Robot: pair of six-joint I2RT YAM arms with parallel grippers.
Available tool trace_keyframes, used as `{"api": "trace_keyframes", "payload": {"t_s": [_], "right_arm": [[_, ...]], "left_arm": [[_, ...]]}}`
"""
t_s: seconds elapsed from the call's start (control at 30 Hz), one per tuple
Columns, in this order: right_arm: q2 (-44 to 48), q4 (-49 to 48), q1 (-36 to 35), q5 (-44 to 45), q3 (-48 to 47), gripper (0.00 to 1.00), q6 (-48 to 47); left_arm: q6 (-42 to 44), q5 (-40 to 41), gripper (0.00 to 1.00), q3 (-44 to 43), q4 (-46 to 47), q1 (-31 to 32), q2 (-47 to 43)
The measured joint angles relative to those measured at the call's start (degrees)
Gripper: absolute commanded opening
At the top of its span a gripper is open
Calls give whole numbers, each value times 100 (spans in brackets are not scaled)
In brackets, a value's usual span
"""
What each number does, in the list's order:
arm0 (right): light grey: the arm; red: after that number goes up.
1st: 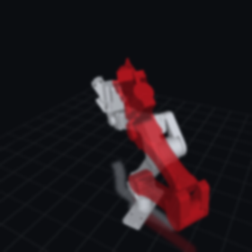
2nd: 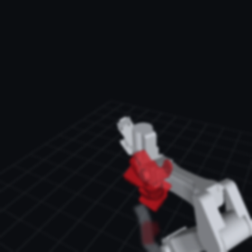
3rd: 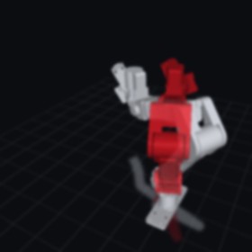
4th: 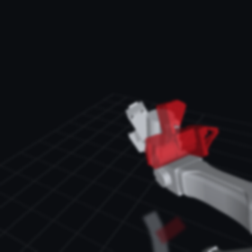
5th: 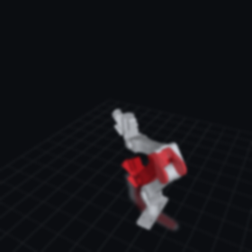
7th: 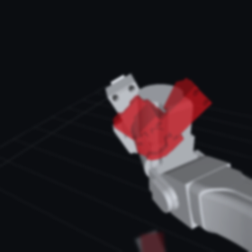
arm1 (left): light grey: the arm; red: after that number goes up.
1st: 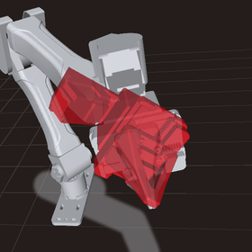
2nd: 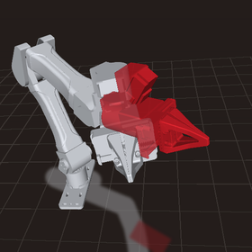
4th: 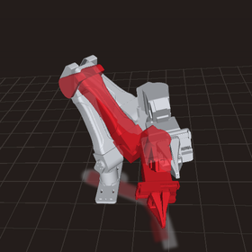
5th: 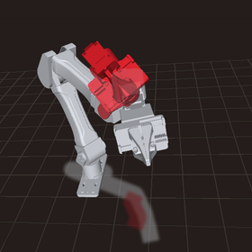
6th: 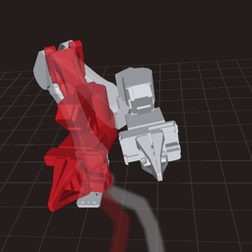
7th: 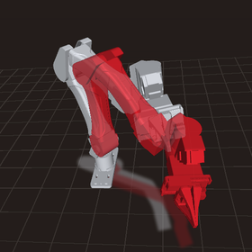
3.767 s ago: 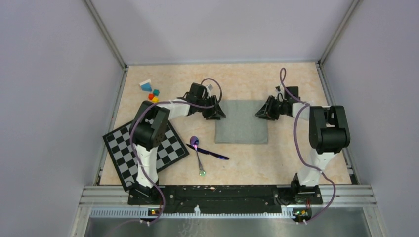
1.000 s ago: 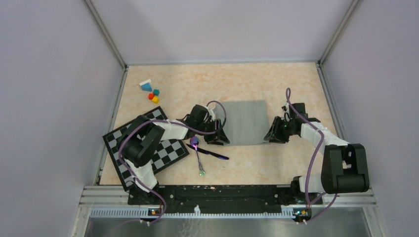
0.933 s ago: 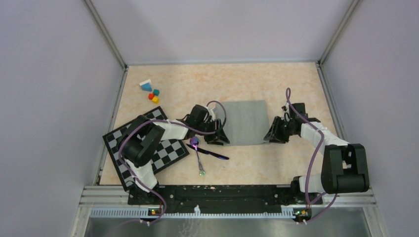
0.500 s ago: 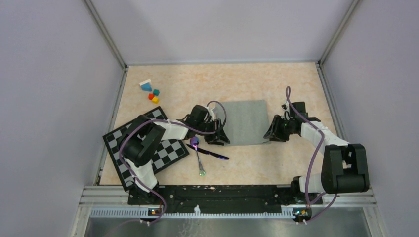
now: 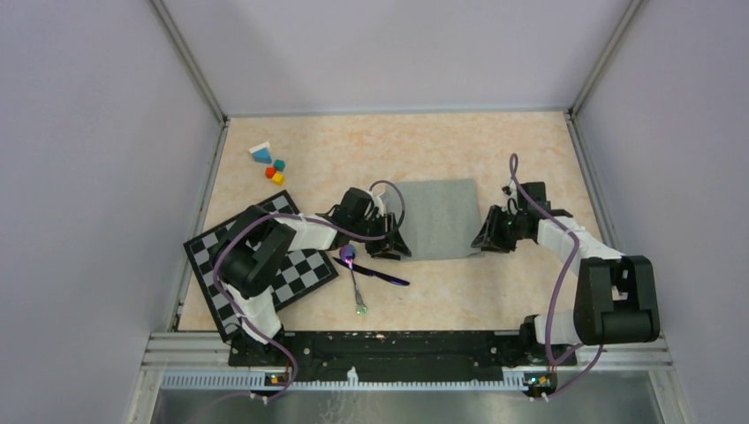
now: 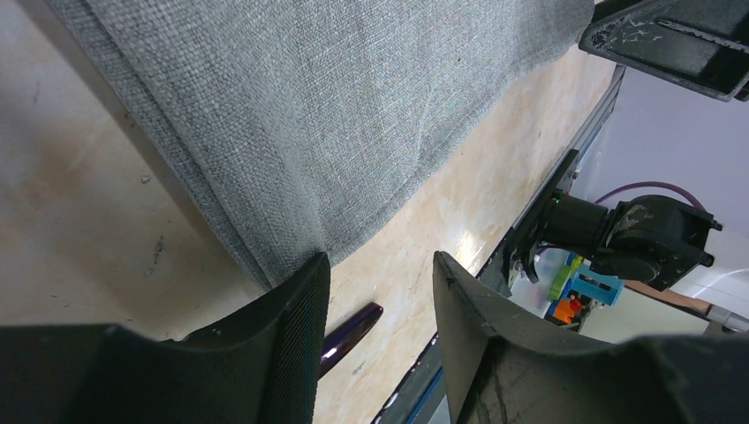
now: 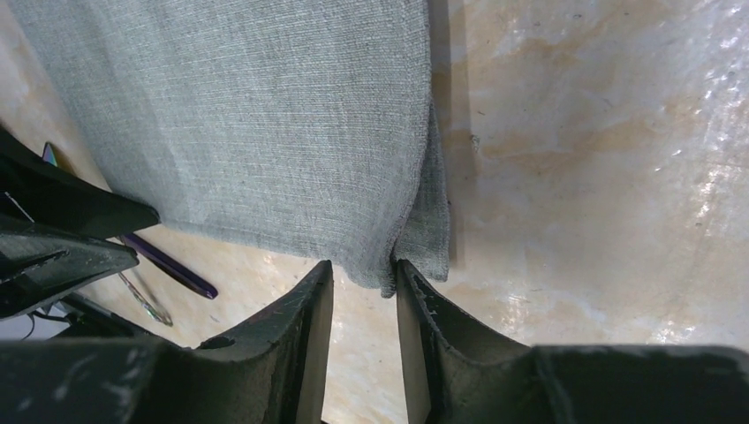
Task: Fold the napkin into a case and place the utensils inside
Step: Pick up the top corner of the square-folded napkin from the center of the board.
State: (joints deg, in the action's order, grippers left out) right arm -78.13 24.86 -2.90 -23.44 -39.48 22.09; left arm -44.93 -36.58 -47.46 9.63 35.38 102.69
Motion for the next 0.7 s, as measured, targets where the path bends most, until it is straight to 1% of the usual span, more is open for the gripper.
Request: {"api": "trace_keyframes", "payload": {"t_s": [0.13,0.4,0.5,0.67,0.7], "right_arm": [[70,0,-33,-94,2,24,2],[133,4,-35,-153,2,23,7],[199,7,-35,-168,2,16,13],[256,9,-37,-201,2,0,20],[256,11,-37,-214,2,0,20]], "left_arm": [[-9,-4,53,0,15,0,7],[-20,-7,53,0,26,0,11],[-20,-7,53,0,26,0,11],[-20,-7,52,0,26,0,13],[-20,-4,52,0,26,2,13]]}}
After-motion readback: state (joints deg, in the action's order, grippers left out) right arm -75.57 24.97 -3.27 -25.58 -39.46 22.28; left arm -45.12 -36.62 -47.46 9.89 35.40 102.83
